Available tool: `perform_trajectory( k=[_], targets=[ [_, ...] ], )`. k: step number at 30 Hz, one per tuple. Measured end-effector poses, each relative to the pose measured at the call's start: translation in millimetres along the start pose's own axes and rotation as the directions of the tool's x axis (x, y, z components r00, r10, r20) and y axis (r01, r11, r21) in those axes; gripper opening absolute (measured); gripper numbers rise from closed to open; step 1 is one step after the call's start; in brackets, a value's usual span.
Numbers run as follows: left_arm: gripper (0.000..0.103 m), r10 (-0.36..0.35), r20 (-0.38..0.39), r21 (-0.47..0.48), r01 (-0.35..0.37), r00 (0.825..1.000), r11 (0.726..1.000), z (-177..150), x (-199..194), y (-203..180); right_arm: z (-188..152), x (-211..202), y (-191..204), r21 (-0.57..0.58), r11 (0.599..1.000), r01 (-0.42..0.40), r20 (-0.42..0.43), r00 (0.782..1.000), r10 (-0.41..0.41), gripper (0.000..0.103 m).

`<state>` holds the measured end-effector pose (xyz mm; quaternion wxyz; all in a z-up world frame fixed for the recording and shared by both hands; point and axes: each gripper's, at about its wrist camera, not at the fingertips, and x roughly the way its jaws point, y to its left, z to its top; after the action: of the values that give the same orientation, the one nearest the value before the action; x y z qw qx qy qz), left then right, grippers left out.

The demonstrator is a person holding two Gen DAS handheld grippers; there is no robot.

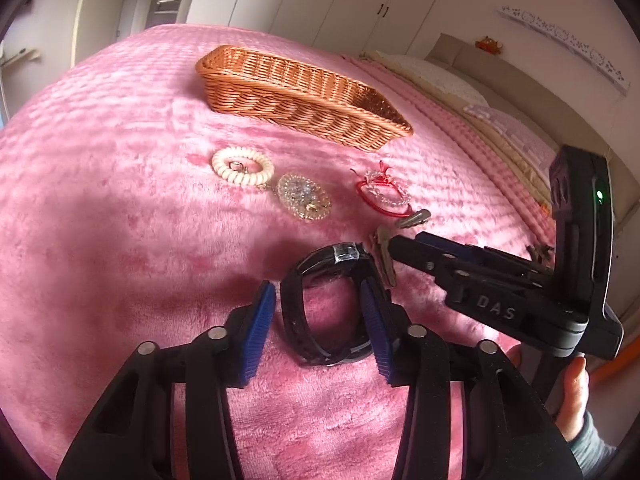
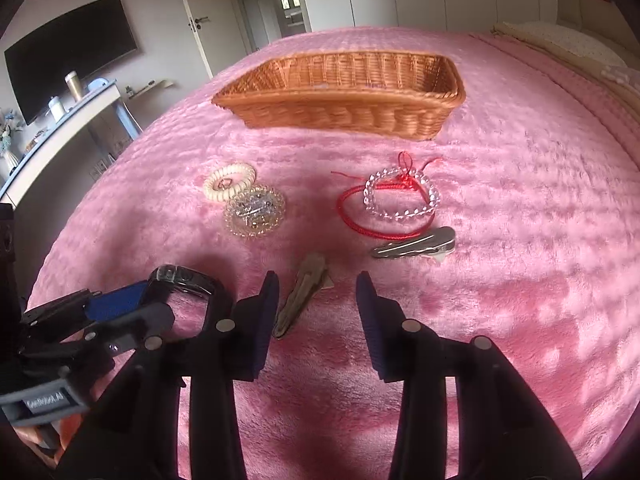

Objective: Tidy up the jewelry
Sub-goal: 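Grasp the black watch with the left tool while the right grasps a grey metal hair clip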

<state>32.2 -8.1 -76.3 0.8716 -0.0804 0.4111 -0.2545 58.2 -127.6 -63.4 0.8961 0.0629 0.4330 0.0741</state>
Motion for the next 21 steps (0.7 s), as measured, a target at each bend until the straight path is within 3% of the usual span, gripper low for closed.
perform_trajectory(
  k=[4,7,11,16,21],
  targets=[
    [0.031,0.033,-0.003,0.0,-0.033,0.999,0.999,0,5,0,4,10,4,0.009,1.0,0.007,-0.035,0.999,-0.007,0.031],
    [0.014,0.061,-0.018,-0.012,-0.061,0.998,0.998,0,10,3,4,15,5,0.003,1.0,0.013,-0.053,0.999,-0.012,0.025],
    [0.012,0.06,-0.018,-0.019,-0.061,0.998,0.998,-1,9,5,1,10,4,-0.024,1.0,0.013,-0.049,0.999,-0.014,0.024],
    [0.01,0.099,-0.001,-0.014,-0.099,0.995,0.995,-2,5,2,-7,2,1,-0.097,0.993,0.069,-0.034,0.997,-0.073,0.024],
    [0.01,0.155,0.02,-0.061,-0.154,0.988,0.986,-2,-2,12,-9,-2,-15,-0.074,0.995,0.06,-0.037,0.997,-0.063,0.024]
  ],
)
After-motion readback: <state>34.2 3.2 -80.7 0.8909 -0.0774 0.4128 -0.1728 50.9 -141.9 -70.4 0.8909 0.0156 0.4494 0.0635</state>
